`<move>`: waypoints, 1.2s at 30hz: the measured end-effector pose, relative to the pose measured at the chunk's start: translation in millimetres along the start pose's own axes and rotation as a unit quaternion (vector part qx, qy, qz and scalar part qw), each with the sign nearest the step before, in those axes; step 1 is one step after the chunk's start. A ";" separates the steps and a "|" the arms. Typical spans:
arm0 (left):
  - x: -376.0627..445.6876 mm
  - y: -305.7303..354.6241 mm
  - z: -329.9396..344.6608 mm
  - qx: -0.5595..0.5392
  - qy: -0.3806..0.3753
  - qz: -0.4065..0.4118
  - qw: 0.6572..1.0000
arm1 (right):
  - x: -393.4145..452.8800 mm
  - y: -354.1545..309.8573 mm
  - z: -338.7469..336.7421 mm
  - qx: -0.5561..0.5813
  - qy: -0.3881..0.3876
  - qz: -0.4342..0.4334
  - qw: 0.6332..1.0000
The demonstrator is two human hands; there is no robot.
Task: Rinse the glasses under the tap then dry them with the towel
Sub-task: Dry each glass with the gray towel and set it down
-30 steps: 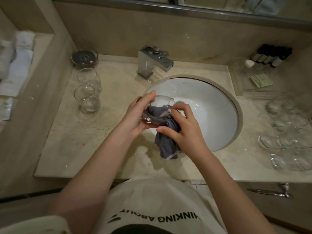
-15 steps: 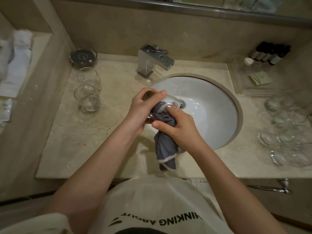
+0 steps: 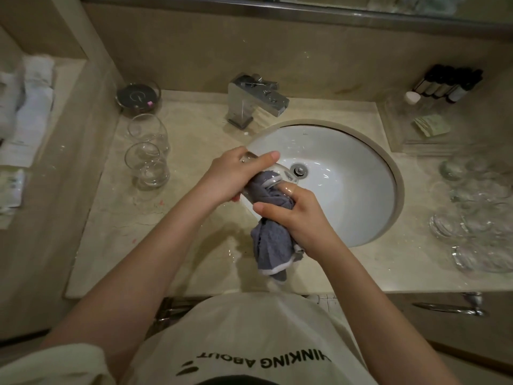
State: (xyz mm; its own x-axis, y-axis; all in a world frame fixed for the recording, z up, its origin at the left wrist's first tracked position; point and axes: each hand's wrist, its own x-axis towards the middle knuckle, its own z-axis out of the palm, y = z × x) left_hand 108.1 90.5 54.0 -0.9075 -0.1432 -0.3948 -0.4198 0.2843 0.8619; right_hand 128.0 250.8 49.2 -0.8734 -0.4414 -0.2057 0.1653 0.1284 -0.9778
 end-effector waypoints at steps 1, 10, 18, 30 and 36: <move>1.4 -1.7 0.6 0.009 0.019 0.030 0.999 | 0.5 -1.1 1.1 0.034 -0.002 0.012 0.999; -4.2 -14.4 -2.7 -0.077 -0.022 0.114 0.990 | -1.0 -2.3 0.0 0.158 -0.004 0.043 0.986; -3.8 -17.2 -6.1 -0.018 0.034 0.199 0.979 | 1.3 -0.7 4.5 0.347 -0.024 0.170 0.922; -10.0 -24.8 -19.5 -0.123 -0.102 0.109 0.981 | -3.8 -6.7 -0.1 0.194 -0.038 0.061 0.978; -13.7 -28.9 -30.2 -0.063 -0.167 0.154 0.972 | -7.9 -1.3 -8.3 0.215 -0.043 0.099 0.971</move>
State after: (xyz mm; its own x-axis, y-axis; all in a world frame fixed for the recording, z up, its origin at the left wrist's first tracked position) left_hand 133.0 55.6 44.1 -0.9518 0.2512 -0.1760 -0.1429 0.1447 0.9791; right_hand 130.9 261.4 52.4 -0.7660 -0.5215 -0.3758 0.5186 -0.1560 -0.8407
